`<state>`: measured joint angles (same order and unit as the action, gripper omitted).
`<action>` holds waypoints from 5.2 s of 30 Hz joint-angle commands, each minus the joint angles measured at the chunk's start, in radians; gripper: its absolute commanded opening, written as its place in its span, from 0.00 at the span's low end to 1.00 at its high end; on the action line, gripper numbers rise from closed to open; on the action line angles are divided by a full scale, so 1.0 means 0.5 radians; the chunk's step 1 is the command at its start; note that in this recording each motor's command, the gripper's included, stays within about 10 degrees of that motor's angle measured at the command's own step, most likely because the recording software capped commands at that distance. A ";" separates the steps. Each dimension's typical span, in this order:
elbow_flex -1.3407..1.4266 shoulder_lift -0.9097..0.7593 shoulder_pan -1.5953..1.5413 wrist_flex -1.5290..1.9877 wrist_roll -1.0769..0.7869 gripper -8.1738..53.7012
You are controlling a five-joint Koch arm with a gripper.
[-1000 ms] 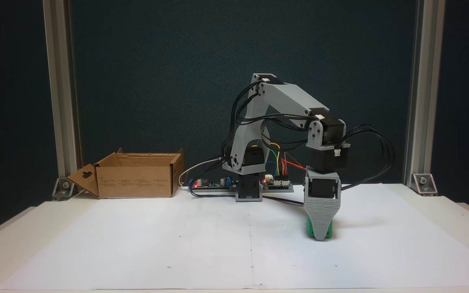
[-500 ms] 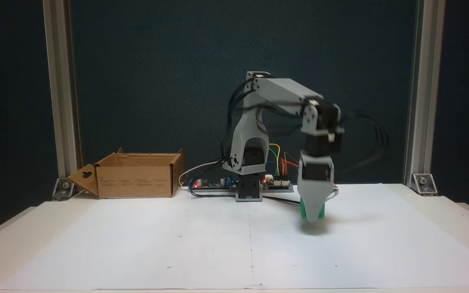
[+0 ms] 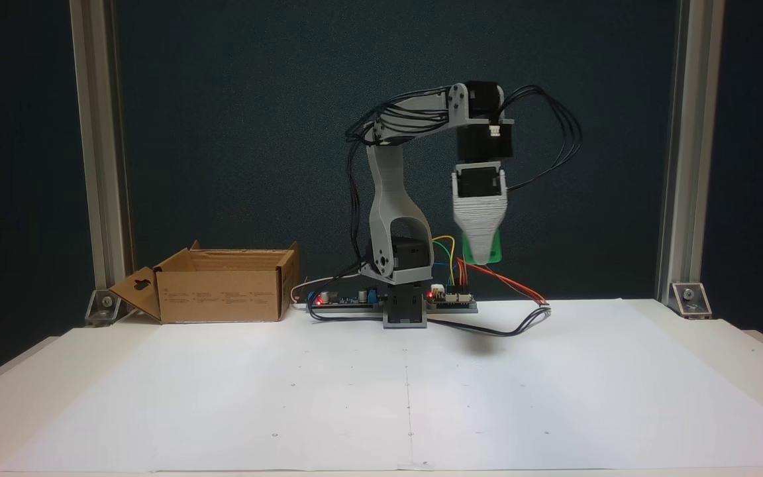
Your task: Grasp a green dice and put it in the bin.
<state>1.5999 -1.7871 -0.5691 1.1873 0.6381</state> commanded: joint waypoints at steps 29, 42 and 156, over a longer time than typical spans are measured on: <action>-0.936 0.230 3.366 0.153 -1.871 0.33; -1.718 0.890 4.534 0.236 -2.175 0.33; 2.209 -1.166 1.230 -4.644 -1.316 0.84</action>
<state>2.7213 -2.2611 0.0537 -1.0094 -0.0660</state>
